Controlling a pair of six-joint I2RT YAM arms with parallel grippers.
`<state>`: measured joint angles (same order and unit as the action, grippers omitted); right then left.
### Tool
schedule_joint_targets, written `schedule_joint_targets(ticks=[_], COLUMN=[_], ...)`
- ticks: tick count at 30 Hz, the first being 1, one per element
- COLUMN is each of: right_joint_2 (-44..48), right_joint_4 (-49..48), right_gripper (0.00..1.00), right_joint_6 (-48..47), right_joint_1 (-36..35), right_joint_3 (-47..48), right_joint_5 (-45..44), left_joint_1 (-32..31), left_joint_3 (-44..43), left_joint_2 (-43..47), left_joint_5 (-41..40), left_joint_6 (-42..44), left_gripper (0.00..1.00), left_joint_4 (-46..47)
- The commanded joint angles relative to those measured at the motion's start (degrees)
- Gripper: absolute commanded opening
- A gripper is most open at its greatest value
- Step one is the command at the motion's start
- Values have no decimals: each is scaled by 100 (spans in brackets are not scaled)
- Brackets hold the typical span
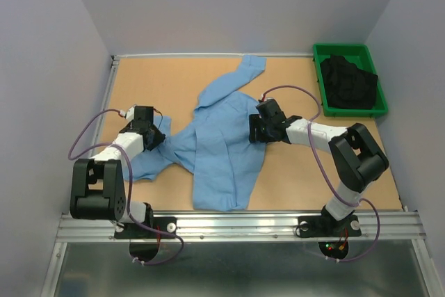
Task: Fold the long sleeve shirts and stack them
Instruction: Flatten the shirt out
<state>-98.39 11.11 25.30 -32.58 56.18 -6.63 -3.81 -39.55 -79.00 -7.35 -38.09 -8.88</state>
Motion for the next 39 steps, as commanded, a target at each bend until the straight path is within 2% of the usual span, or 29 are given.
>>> schedule_joint_targets(ticks=[1,2,5,9,11,16,19,20,23,24,27,29,31,32,34,35,38,39], right_joint_2=[-66,-75,-49,21,65,320,486,540,724,803,926,1014,1067,1111,1138,1146,1216,1226], right_joint_4=[14,31,49,84,84,84,84,93,101,110,145,172,207,216,233,259,286,269], right_gripper=[68,68,67,67,67,67,67,67,67,67,67,67,68,68,68,68,68,68], right_joint_6=[63,98,203,414,511,459,450,441,336,231,90,-34,-147,-174,-297,-350,-613,-640], right_joint_1=[120,190,339,743,867,999,990,990,990,990,990,990,990,981,955,894,579,481], right_joint_3=[-213,-230,-309,-450,-538,-626,-652,-653,-688,-670,-626,-530,-468,-398,-328,-258,-100,-64], right_joint_5=[-40,-40,4,197,347,408,461,487,522,531,593,785,970,1023,1155,1277,1384,1393], left_joint_1=[39,39,47,39,39,47,39,47,47,47,74,126,170,170,170,170,170,170], left_joint_3=[-377,-648,-1315,-2213,-2617,-2839,-2200,-1640,-619,98,1418,1922,2407,2478,2417,2234,1629,1469], left_joint_2=[-466,-772,-1256,-1898,-1935,-1242,-338,222,1121,1689,2718,3152,3689,3829,4155,4295,4315,4288], left_joint_5=[471,568,1130,1710,2053,2624,2564,2511,2178,1933,1554,1290,1036,921,536,420,25,6], left_joint_6=[-24,3,91,152,152,100,-189,-286,-750,-936,-1674,-2113,-2623,-2738,-2871,-2758,-2268,-2134], left_gripper=[25,14,0,0,0,0,0,0,0,0,0,0,12,28,47,65,84,86], left_joint_4=[615,773,1045,1415,1564,2074,2382,2557,2646,2603,2245,1945,1514,1112,706,347,-321,-455])
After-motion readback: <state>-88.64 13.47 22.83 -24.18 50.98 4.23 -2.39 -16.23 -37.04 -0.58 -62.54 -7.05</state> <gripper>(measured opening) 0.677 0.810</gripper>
